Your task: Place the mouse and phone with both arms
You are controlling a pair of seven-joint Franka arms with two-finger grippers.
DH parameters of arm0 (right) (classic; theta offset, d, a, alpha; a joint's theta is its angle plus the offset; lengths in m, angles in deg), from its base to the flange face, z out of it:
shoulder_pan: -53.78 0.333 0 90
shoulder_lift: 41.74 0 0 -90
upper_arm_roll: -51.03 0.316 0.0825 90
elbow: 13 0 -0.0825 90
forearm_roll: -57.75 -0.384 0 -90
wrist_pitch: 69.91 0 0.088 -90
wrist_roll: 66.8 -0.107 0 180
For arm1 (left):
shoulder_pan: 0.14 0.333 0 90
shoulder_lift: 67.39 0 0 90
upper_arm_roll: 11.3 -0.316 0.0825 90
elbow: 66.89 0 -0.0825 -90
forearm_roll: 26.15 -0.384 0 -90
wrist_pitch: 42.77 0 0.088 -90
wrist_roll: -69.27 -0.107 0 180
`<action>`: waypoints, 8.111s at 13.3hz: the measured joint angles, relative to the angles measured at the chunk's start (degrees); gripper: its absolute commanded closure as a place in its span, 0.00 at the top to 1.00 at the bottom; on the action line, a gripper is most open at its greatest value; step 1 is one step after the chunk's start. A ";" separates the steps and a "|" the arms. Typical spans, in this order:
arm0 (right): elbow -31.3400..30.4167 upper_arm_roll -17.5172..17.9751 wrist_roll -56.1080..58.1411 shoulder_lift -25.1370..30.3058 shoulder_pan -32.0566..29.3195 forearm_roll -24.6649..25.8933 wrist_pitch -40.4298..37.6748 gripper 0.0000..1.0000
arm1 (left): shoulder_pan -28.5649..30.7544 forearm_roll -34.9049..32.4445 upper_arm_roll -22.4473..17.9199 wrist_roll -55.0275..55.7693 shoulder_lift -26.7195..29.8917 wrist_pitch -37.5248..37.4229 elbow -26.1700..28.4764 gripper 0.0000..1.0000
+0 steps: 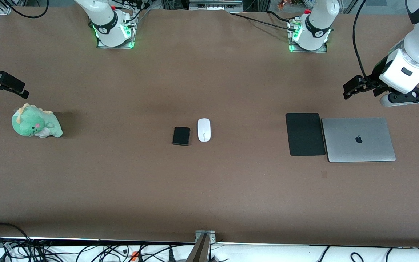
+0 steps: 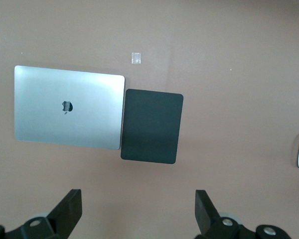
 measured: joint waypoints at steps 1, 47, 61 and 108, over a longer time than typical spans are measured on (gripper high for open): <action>0.00 0.00 0.00 0.00 0.00 0.00 0.00 1.00 | 0.01 0.00 0.00 0.00 0.00 0.00 0.00 1.00; -2.43 2.47 -23.86 -21.25 22.00 -0.15 17.26 1.00 | -0.30 0.00 3.37 3.29 -2.25 -1.86 0.05 1.00; -2.52 2.41 -36.35 -38.03 34.21 -0.04 40.21 1.00 | -0.35 0.00 3.43 3.30 -2.46 -1.86 0.04 1.00; -29.33 -0.02 4.17 -27.94 2.51 2.40 59.86 0.35 | -28.46 2.35 5.28 30.35 -29.79 30.45 0.40 1.00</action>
